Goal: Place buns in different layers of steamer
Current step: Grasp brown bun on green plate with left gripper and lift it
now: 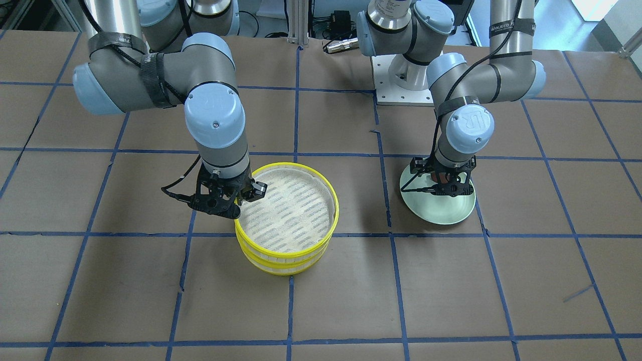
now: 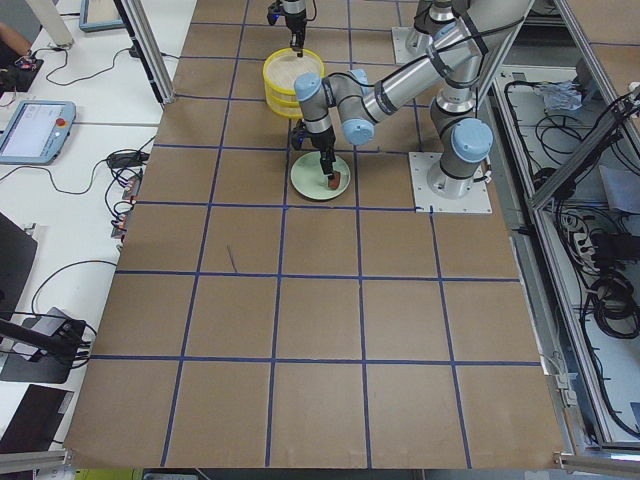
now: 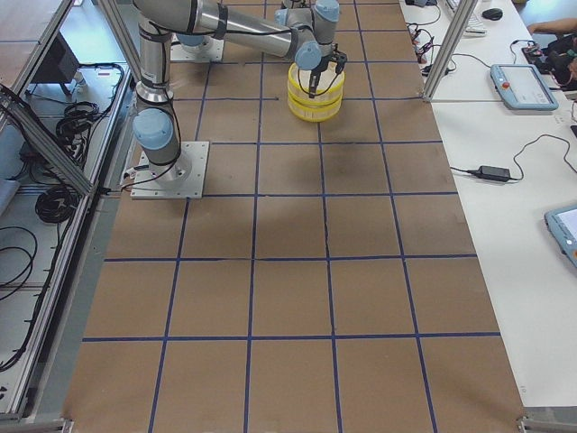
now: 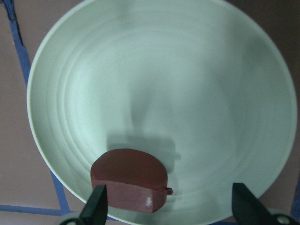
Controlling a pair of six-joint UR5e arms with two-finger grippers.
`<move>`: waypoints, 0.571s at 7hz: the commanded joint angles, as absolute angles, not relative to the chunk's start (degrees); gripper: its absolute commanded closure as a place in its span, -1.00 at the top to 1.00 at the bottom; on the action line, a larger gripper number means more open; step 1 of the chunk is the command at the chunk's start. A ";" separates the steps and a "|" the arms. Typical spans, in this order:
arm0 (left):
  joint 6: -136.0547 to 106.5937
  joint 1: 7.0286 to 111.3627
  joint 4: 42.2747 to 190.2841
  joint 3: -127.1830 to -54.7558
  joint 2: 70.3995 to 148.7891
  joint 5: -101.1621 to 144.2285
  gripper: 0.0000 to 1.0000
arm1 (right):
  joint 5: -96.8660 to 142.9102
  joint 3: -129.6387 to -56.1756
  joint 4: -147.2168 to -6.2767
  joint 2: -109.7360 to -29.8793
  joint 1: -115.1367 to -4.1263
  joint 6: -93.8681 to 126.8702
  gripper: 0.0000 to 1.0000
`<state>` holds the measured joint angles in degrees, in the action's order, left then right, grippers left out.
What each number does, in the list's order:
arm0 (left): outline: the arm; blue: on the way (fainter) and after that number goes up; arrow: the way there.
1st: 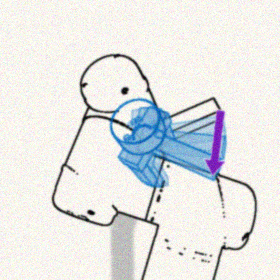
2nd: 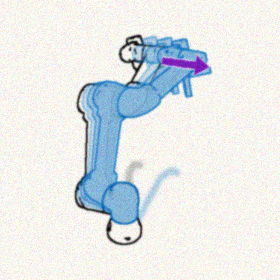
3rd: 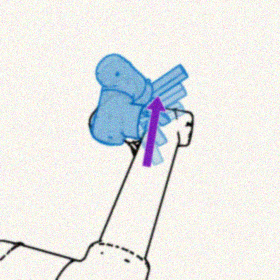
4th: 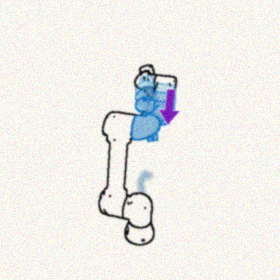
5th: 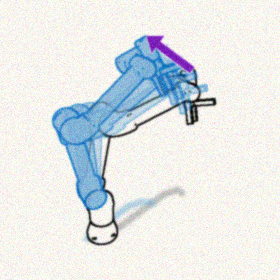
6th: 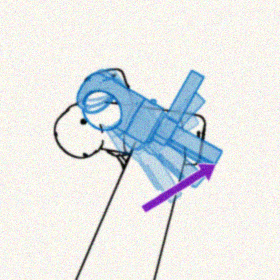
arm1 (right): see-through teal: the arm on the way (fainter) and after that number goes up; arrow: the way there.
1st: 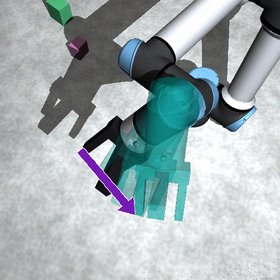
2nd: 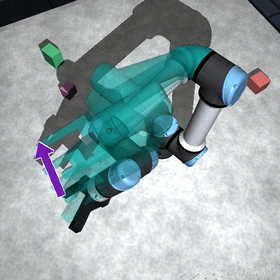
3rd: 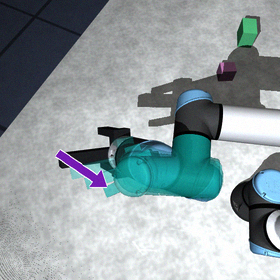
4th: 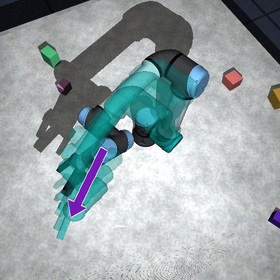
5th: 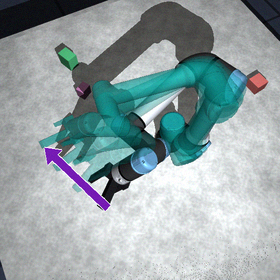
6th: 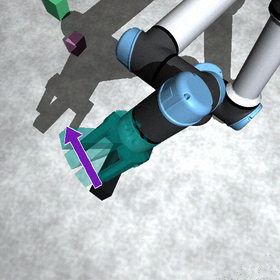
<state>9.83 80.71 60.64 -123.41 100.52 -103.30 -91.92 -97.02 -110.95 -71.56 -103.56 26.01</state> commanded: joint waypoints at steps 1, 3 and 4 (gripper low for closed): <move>9.84 80.60 59.94 -123.83 102.39 -105.37 0.73 | -92.11 -97.64 -111.10 -71.46 -103.45 25.75 -0.85; 9.84 80.60 59.94 -123.84 102.39 -106.70 -0.10 | -91.76 -98.09 -111.09 -71.46 -103.27 25.66 -0.84; 9.84 80.60 59.68 -122.97 102.39 -106.61 -0.55 | -91.84 -98.17 -111.09 -71.46 -103.27 25.66 -0.82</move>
<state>9.84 80.60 59.89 -123.62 102.35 -106.44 -91.91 -98.04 -111.10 -71.46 -103.33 25.70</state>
